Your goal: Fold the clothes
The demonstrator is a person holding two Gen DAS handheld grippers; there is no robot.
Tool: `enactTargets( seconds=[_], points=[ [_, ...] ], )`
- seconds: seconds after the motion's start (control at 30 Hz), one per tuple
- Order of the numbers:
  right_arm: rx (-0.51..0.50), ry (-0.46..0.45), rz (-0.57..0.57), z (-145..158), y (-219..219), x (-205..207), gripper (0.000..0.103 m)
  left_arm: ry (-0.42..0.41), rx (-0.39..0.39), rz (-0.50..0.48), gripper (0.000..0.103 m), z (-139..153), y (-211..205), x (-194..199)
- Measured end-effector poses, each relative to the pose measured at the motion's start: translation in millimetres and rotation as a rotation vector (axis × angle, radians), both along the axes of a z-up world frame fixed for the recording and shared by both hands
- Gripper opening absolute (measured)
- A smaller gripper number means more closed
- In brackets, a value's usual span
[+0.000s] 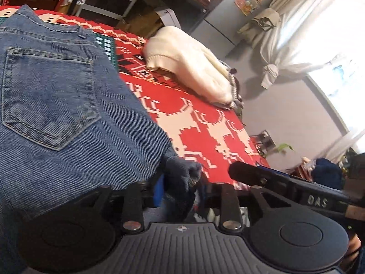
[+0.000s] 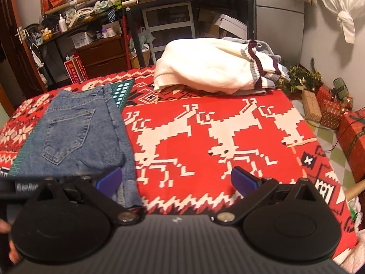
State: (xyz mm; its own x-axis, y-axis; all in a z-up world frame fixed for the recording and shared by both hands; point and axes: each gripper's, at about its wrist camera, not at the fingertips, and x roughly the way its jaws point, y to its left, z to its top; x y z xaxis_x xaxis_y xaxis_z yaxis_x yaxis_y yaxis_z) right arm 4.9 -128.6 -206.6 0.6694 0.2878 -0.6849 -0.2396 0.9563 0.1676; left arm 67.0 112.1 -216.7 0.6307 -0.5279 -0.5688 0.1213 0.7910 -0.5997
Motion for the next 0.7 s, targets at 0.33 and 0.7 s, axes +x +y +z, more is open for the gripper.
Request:
enactTargets(
  seconds=[0.33,0.7],
  points=[
    [0.234,0.119,-0.038,-3.4,-19.2,7.2,0.094,0.018,-0.028,-0.056,0.039,14.2,6.3,-23.3],
    [0.562,0.348,0.024,-36.2,-23.1,32.8,0.058,-0.011,0.013,0.086,0.042,42.8,81.5,-55.6]
  ],
)
